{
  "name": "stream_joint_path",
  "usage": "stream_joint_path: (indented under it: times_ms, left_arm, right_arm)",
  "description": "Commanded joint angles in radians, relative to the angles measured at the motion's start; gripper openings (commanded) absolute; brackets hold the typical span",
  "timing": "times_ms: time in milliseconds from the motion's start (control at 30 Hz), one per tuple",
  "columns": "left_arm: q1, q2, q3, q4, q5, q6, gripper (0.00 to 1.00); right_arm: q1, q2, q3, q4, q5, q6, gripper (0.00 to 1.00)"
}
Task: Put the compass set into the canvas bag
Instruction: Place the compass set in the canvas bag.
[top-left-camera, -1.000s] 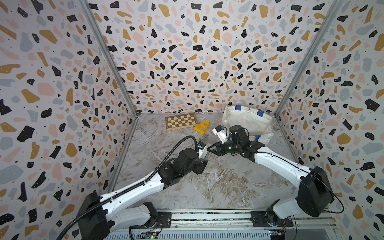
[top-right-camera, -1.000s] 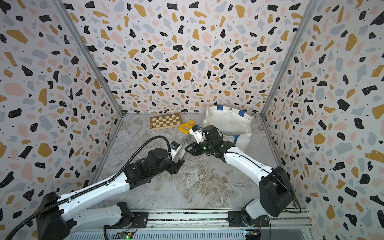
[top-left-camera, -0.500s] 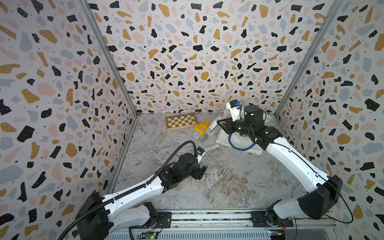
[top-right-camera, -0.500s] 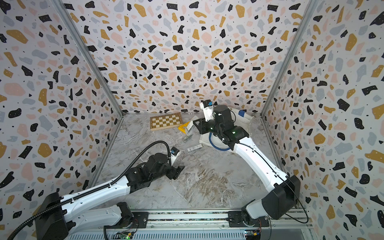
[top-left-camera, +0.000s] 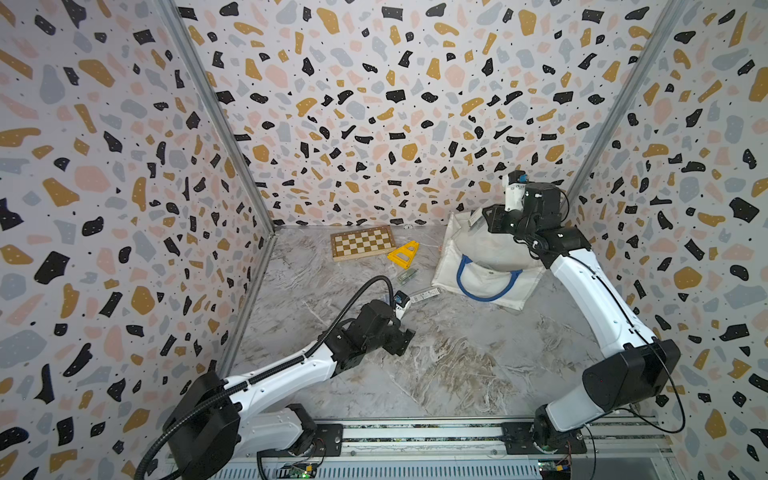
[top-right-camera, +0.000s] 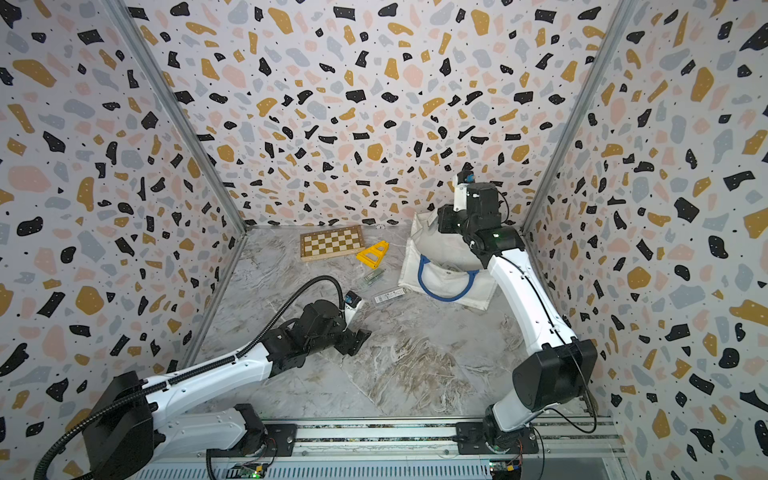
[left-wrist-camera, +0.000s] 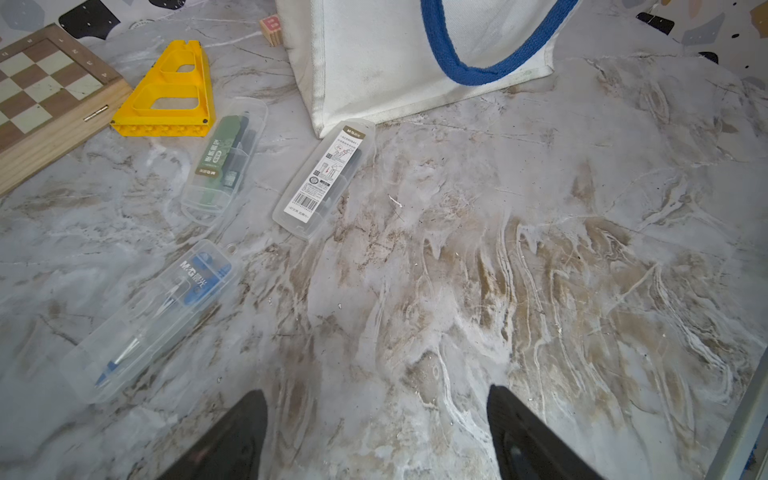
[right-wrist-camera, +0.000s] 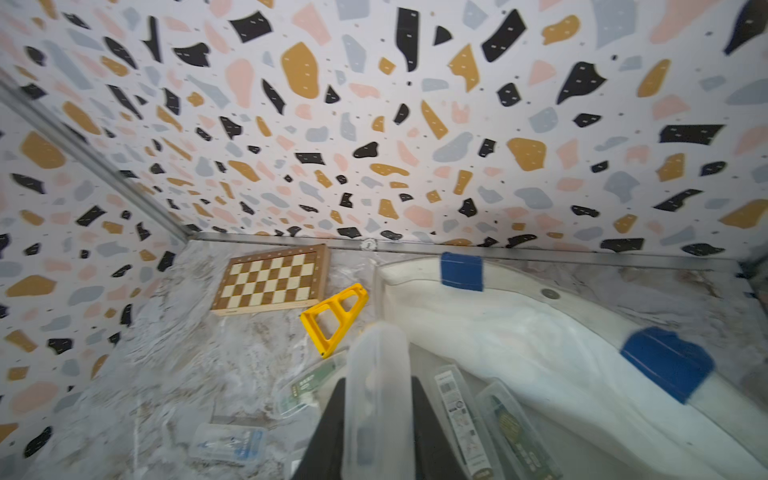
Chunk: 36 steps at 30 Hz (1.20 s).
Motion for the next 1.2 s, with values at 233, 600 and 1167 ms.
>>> stream_joint_path:
  times_ms: [233, 600, 1167]
  left_arm:
    - [0.038, 0.043, 0.033, 0.021, 0.025, 0.014, 0.84]
    - [0.058, 0.102, 0.073, 0.006, 0.036, 0.022, 0.83]
    - [0.067, 0.164, 0.131, -0.032, 0.022, 0.057, 0.83]
  right_arm:
    - [-0.059, 0.13, 0.018, -0.041, 0.079, -0.024, 0.0]
    - [-0.086, 0.241, -0.088, 0.014, -0.017, -0.006, 0.0]
    - [-0.094, 0.2, -0.121, 0.029, -0.025, -0.017, 0.52]
